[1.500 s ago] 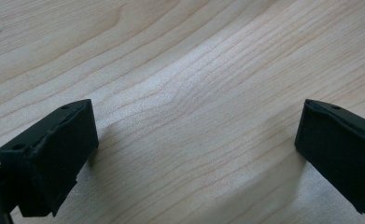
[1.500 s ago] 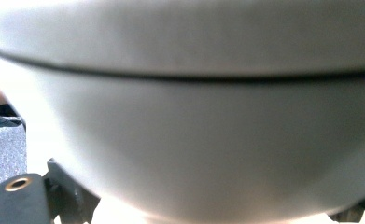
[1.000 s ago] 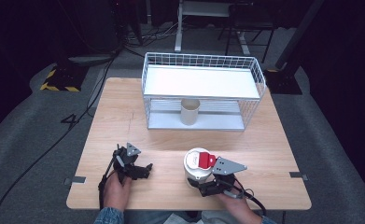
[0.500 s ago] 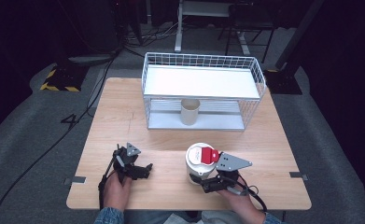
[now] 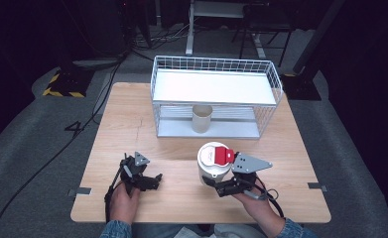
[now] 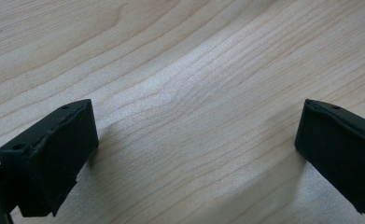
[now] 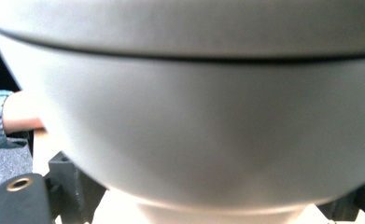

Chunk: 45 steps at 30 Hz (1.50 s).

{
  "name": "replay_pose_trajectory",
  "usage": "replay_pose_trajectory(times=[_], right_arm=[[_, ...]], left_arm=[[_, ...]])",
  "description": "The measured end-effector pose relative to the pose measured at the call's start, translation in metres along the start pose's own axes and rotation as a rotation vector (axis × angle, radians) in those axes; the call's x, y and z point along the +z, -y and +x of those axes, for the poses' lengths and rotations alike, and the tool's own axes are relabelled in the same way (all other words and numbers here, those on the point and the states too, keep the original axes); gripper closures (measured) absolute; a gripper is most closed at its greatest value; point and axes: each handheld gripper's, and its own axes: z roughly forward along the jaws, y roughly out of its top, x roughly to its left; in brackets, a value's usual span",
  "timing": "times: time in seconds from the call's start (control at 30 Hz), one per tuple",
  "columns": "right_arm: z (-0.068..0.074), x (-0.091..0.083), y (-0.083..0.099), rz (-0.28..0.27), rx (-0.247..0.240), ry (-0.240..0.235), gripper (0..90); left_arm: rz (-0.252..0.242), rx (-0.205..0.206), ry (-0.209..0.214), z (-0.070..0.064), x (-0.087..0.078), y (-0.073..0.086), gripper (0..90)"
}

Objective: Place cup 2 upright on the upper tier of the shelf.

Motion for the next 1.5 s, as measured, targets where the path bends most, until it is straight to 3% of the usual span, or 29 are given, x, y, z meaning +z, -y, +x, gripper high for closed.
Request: replay_pose_trajectory(times=[0.47, 0.9, 1.5], right_arm=[[-0.021, -0.004, -0.033, -0.021, -0.007, 0.006, 14.0], [-0.052, -0.011, -0.068, -0.051, -0.007, 0.050, 14.1], [-0.078, -0.008, -0.110, -0.055, -0.028, 0.095, 14.1]], left_arm=[[0.000, 0.000, 0.000, 0.000, 0.000, 0.000, 0.0], [0.002, 0.001, 0.001, 0.000, -0.001, 0.001, 0.0], [0.002, 0.002, 0.001, 0.000, -0.001, 0.001, 0.0]])
